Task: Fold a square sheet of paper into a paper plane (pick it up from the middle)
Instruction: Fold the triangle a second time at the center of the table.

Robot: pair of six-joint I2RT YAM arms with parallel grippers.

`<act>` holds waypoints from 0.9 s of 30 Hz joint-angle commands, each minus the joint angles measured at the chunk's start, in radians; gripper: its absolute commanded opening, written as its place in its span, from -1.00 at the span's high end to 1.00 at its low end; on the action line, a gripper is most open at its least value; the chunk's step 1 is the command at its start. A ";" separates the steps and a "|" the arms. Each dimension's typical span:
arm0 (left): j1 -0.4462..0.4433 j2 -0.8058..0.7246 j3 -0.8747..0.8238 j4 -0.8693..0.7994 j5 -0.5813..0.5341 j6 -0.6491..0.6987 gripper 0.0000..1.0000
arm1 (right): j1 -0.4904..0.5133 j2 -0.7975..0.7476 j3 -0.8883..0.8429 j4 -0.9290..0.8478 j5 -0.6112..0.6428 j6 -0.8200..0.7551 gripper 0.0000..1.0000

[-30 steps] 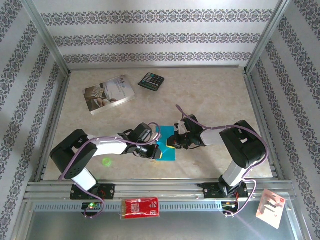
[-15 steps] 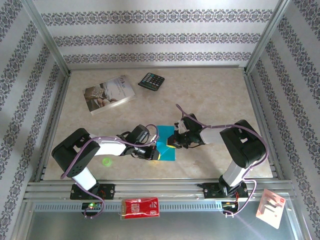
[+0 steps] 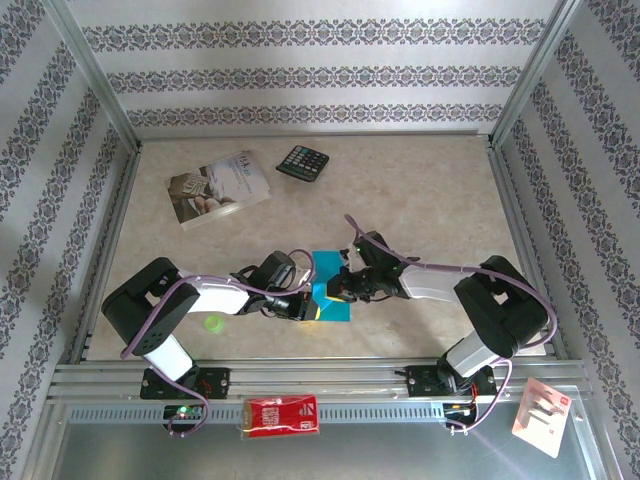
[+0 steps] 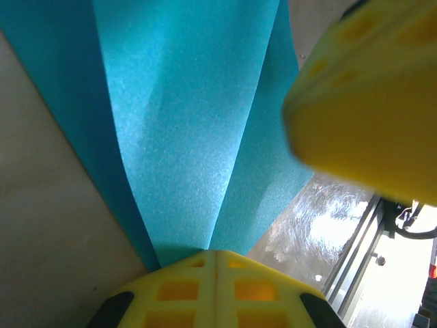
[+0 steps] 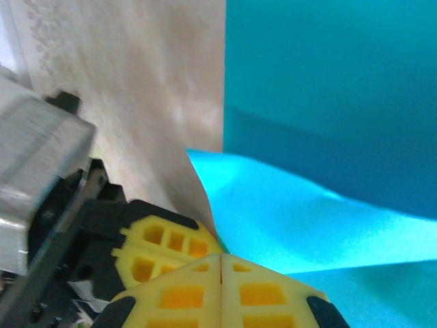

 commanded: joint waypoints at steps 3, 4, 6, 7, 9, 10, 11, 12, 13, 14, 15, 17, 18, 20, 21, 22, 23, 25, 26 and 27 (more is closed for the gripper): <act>0.008 0.042 -0.045 -0.099 -0.051 0.001 1.00 | 0.044 0.019 -0.026 0.051 0.060 0.067 0.92; 0.008 0.040 -0.045 -0.098 -0.053 0.001 1.00 | 0.053 0.028 -0.026 0.056 0.064 0.072 0.92; 0.008 0.041 -0.045 -0.100 -0.054 0.003 1.00 | 0.065 0.041 -0.030 0.070 0.069 0.084 0.93; 0.008 0.042 -0.045 -0.100 -0.054 0.003 1.00 | 0.071 0.047 -0.034 0.080 0.071 0.088 0.93; 0.008 0.043 -0.046 -0.100 -0.056 0.002 1.00 | 0.083 0.056 -0.036 0.095 0.071 0.100 0.93; 0.008 0.043 -0.045 -0.102 -0.055 0.004 1.00 | 0.088 0.060 -0.036 0.099 0.071 0.103 0.93; 0.008 0.044 -0.045 -0.103 -0.056 0.006 1.00 | 0.090 0.064 -0.036 0.102 0.071 0.106 0.93; 0.008 0.046 -0.043 -0.104 -0.055 0.006 1.00 | 0.095 0.067 -0.036 0.105 0.072 0.107 0.93; 0.008 0.046 -0.042 -0.108 -0.056 0.008 1.00 | 0.099 0.071 -0.038 0.108 0.070 0.110 0.93; 0.008 0.046 -0.042 -0.109 -0.057 0.008 1.00 | 0.101 0.075 -0.039 0.110 0.071 0.111 0.93; 0.008 0.046 -0.041 -0.108 -0.056 0.008 1.00 | 0.106 0.075 -0.042 0.113 0.072 0.116 0.93; 0.007 0.047 -0.043 -0.109 -0.058 0.010 1.00 | 0.109 0.079 -0.046 0.118 0.072 0.119 0.93; 0.007 0.047 -0.044 -0.111 -0.061 0.013 1.00 | 0.111 0.082 -0.046 0.119 0.072 0.118 0.93; 0.007 0.048 -0.042 -0.117 -0.065 0.017 1.00 | 0.112 0.090 -0.045 0.119 0.074 0.117 0.92; 0.008 0.048 -0.042 -0.119 -0.065 0.018 1.00 | 0.110 0.094 -0.044 0.118 0.074 0.113 0.93; 0.008 0.046 -0.042 -0.121 -0.067 0.019 1.00 | 0.108 0.100 -0.041 0.116 0.076 0.108 0.93; 0.008 0.046 -0.042 -0.125 -0.068 0.020 1.00 | 0.104 0.104 -0.037 0.108 0.075 0.103 0.93; 0.008 0.048 -0.043 -0.136 -0.074 0.022 1.00 | 0.092 0.112 -0.034 0.096 0.081 0.088 0.93; 0.008 0.046 -0.043 -0.143 -0.075 0.024 1.00 | 0.084 0.117 -0.032 0.090 0.084 0.081 0.93; 0.008 0.045 -0.044 -0.148 -0.077 0.029 1.00 | 0.078 0.122 -0.032 0.080 0.087 0.075 0.94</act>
